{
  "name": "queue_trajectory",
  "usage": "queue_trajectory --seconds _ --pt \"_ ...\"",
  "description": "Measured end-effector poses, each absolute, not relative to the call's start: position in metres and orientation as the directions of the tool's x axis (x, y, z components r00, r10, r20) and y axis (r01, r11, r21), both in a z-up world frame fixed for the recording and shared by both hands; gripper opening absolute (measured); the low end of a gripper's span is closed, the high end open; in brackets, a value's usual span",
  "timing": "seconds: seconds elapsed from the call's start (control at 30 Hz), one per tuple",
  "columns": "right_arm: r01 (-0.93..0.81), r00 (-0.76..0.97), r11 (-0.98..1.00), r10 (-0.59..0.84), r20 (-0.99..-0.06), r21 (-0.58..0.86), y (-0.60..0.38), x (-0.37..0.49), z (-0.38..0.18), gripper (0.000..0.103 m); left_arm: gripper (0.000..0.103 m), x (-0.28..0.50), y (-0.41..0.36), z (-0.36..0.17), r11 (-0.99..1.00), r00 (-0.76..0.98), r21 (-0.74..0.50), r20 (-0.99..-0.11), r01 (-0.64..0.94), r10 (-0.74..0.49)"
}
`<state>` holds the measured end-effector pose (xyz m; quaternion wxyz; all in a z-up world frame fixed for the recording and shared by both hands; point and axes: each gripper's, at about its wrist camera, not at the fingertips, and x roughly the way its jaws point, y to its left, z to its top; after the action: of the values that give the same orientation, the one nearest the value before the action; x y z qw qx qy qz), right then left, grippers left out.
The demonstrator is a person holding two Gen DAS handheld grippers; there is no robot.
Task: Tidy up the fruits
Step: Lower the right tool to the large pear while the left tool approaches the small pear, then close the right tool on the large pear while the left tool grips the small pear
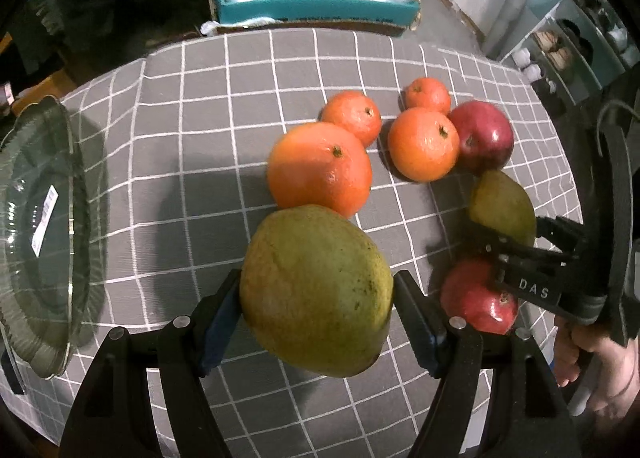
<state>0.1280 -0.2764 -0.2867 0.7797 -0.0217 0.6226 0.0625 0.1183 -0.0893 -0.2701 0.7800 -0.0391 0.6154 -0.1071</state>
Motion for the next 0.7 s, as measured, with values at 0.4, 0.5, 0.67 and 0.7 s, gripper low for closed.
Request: queue_trajectory --seconds 0.4,0.5,0.67,0.7 --pt "-0.127 0.363 0.992 0.065 -0.929 0.020 -0.281 0.114 -0.223 0.064 0.076 0.103 -0.084 -0.225 0.977 0.351 -0.161 -0.915 0.138 -0.200" --pt "-0.129 0.388 0.992 0.065 -0.919 0.015 -0.281 0.110 -0.218 0.064 0.076 0.099 -0.084 -0.216 0.978 0.380 -0.151 -0.904 0.146 -0.196" --pt "-0.135 0.446 0.991 0.070 -0.892 0.010 -0.278 0.102 -0.196 0.064 0.076 0.093 -0.084 -0.197 0.978 0.437 -0.135 -0.879 0.158 -0.192" --pt "-0.137 0.459 0.991 0.075 -0.886 0.013 -0.279 0.100 -0.190 0.064 0.076 0.091 -0.083 -0.193 0.978 0.448 -0.131 -0.874 0.161 -0.191"
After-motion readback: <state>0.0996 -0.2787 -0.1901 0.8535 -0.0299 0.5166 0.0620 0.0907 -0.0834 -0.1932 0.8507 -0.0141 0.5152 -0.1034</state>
